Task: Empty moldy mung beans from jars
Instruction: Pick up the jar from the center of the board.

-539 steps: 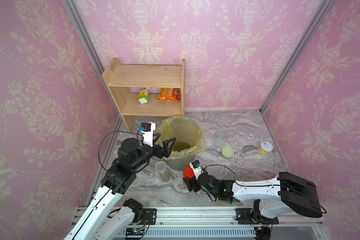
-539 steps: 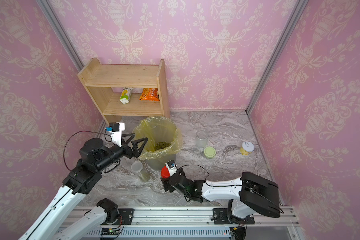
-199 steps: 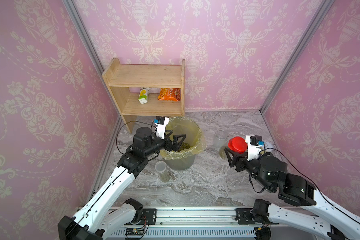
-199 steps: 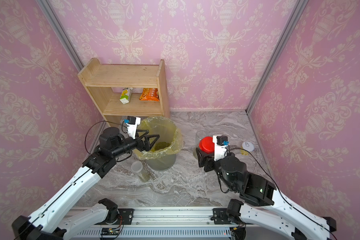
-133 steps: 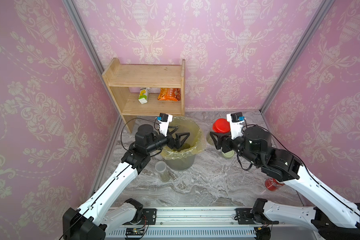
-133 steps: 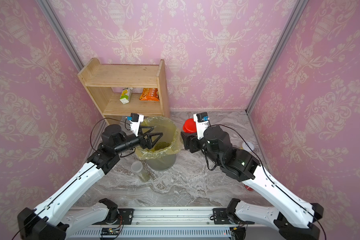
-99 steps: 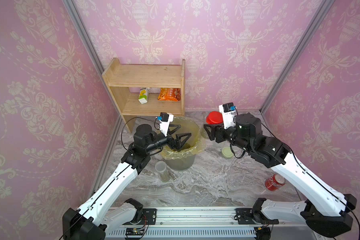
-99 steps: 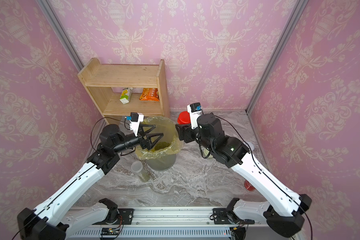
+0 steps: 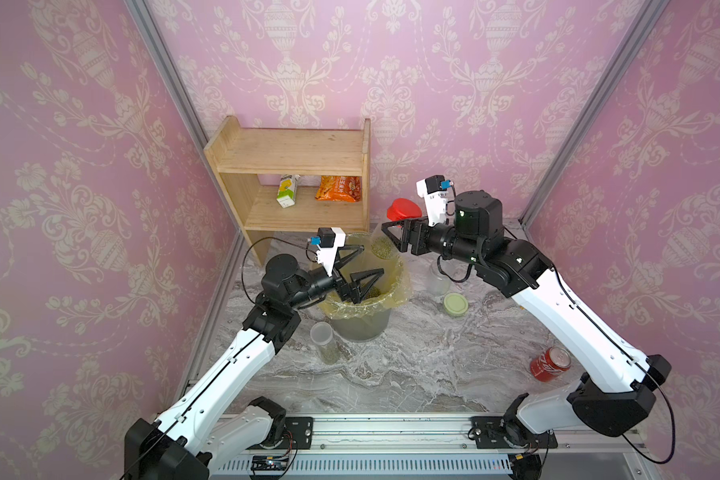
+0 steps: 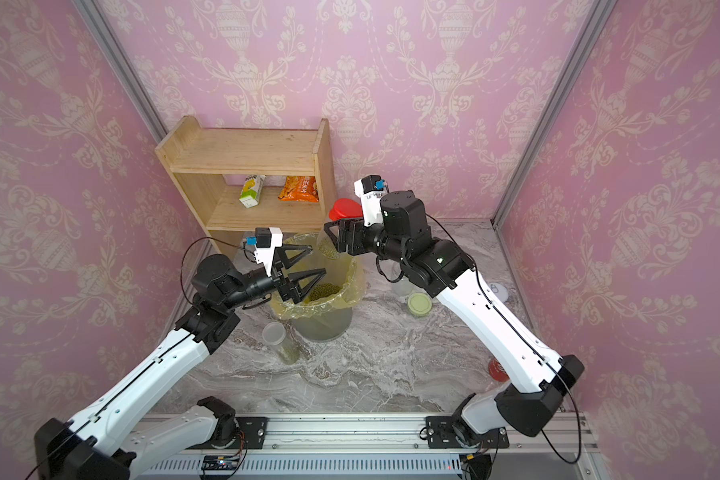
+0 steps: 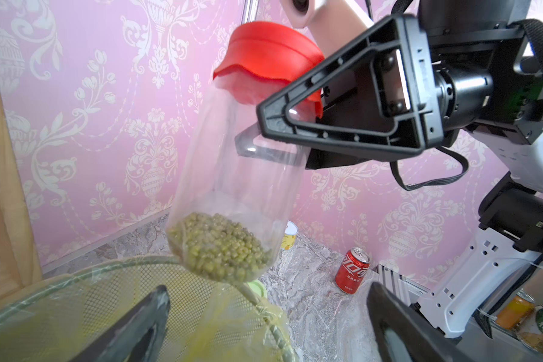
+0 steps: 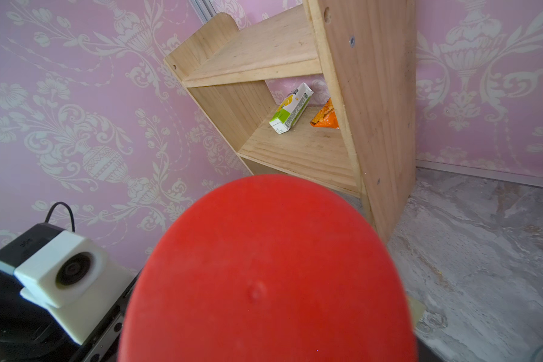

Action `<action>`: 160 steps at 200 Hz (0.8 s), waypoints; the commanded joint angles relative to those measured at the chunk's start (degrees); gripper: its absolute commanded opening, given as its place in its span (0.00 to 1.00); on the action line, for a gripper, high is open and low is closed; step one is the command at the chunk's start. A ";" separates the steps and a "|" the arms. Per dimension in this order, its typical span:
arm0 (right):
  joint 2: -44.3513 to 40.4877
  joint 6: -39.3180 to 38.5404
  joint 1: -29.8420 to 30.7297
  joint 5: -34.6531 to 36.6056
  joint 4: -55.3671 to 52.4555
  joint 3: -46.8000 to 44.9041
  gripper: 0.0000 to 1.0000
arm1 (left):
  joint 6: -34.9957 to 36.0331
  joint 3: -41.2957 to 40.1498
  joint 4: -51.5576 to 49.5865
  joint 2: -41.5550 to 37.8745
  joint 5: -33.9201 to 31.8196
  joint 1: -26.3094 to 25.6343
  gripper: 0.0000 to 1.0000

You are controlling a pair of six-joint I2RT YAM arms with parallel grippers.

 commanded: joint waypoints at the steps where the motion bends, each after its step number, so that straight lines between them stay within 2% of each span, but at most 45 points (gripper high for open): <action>1: 0.87 5.05 -0.57 -5.39 3.72 2.26 0.56 | 2.27 -0.78 4.74 0.37 -2.73 0.43 0.99; 25: 1.52 8.94 -1.03 -7.78 6.10 1.99 0.56 | 3.12 -0.18 5.75 1.91 -3.49 0.43 0.99; 92: 1.35 15.39 -1.10 -8.27 11.83 -0.99 0.56 | 4.22 1.04 11.01 5.45 -7.00 0.43 0.99; 160: 3.04 18.82 -1.11 -9.81 14.65 -1.78 0.56 | 3.52 2.84 19.47 9.81 -9.41 0.43 0.99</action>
